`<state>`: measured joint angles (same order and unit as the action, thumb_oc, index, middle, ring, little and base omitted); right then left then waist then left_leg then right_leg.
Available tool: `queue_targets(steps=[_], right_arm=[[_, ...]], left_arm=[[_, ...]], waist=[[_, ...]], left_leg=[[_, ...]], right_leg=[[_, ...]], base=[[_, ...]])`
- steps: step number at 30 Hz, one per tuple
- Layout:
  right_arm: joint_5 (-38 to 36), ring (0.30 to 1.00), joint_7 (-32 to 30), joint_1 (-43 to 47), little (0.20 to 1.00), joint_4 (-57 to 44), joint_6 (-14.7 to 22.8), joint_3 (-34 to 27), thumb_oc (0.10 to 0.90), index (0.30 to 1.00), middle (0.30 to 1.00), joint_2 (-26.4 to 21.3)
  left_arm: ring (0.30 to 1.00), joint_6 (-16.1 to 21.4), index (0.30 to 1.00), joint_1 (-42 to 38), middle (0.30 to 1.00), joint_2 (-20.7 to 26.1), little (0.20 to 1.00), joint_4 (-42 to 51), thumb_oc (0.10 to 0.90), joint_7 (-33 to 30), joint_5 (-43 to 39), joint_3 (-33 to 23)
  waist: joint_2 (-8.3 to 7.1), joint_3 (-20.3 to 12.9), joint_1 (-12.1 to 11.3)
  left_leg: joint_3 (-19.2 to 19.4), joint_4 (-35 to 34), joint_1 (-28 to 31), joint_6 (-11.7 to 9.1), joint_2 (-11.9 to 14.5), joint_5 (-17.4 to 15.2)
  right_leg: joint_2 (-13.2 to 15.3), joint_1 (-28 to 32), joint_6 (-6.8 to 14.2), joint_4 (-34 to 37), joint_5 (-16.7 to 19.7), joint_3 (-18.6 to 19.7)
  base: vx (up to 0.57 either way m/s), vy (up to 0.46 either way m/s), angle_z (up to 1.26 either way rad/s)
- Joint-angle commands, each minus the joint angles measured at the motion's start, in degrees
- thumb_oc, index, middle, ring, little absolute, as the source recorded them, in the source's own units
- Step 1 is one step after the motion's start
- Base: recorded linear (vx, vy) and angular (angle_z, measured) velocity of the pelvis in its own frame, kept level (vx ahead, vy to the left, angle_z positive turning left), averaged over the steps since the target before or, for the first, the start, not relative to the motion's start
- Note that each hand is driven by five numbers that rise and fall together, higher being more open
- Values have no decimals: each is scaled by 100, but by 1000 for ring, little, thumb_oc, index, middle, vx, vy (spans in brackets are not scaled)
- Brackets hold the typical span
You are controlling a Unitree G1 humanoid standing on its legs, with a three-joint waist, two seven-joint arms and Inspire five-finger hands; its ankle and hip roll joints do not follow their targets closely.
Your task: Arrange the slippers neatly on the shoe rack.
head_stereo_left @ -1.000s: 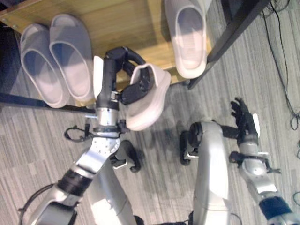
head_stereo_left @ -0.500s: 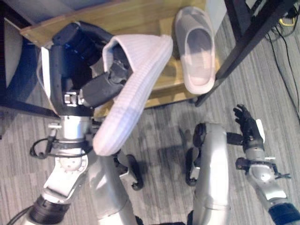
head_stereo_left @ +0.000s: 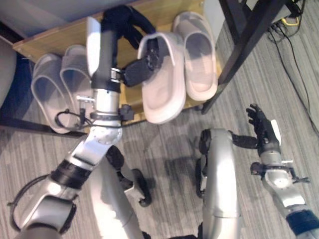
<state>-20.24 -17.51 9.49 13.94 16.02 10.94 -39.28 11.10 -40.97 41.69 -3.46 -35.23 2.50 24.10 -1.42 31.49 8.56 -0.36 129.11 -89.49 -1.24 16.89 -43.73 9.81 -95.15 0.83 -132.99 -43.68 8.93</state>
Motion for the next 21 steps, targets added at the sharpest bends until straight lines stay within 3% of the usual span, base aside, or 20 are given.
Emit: queue_targets(steps=[1,15,16,17,18,21], right_arm=[[37,900,-43,422,900,-337,732,-145,800,900,900,-422],[-17,900,1,463,900,-314,827,-30,800,900,900,-501],[-19,900,8,488,900,-310,824,3,800,900,900,-499],[-19,900,8,486,900,-310,824,0,800,900,900,-497],[-23,900,20,497,900,-327,827,19,800,900,900,-496],[-18,900,62,517,900,-338,823,53,800,900,900,-520]], left_arm=[[300,80,300,-1126,300,343,300,-319,400,-746,890,41],[300,-205,300,-1940,300,79,300,-1437,400,-1055,1250,645],[493,-247,493,-2123,493,41,493,-1657,529,-1021,1240,780],[745,-245,745,-2131,745,39,745,-1665,696,-1024,1238,787],[900,-270,900,-2208,900,7,900,-1767,800,-991,1228,854],[900,-318,900,-2471,900,-46,900,-2020,800,-875,1225,1016]], waist=[[-323,-170,-98],[-434,-170,-22],[-445,-170,11],[-447,-170,9],[-451,-170,24],[-486,-170,78]], left_leg=[[-225,-509,-46,103,3,129],[-288,-399,-46,132,-10,12],[-282,-398,-46,141,-12,13],[-281,-398,-46,142,-12,13],[-280,-399,-46,144,-20,20],[-269,-387,-46,147,-40,16]], right_leg=[[545,520,64,-238,-478,159],[513,520,146,-184,-483,72],[513,520,159,-185,-489,84],[514,520,159,-185,-490,84],[509,520,162,-184,-495,89],[497,520,161,-204,-495,132]], base=[[4,43,-10],[6,22,-5],[0,0,0],[0,0,0],[0,0,0],[0,0,0]])
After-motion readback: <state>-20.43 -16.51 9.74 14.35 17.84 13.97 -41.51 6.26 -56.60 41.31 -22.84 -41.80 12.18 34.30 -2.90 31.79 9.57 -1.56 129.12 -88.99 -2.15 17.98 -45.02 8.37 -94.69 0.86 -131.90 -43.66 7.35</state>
